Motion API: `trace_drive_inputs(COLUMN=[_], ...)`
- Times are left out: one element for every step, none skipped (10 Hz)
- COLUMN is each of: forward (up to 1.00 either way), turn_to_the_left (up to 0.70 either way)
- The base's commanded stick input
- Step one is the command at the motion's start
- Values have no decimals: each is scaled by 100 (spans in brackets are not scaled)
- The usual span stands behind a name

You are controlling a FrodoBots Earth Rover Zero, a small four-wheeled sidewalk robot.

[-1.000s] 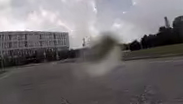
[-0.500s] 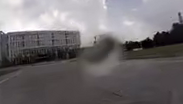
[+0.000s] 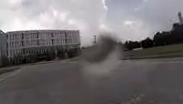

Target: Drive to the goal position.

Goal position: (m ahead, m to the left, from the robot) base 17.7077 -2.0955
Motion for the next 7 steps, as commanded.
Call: trace_drive_inputs(forward=[70,70,70,70,70,70,70], turn_to_the_left=[0,0,0,0,2,23,35])
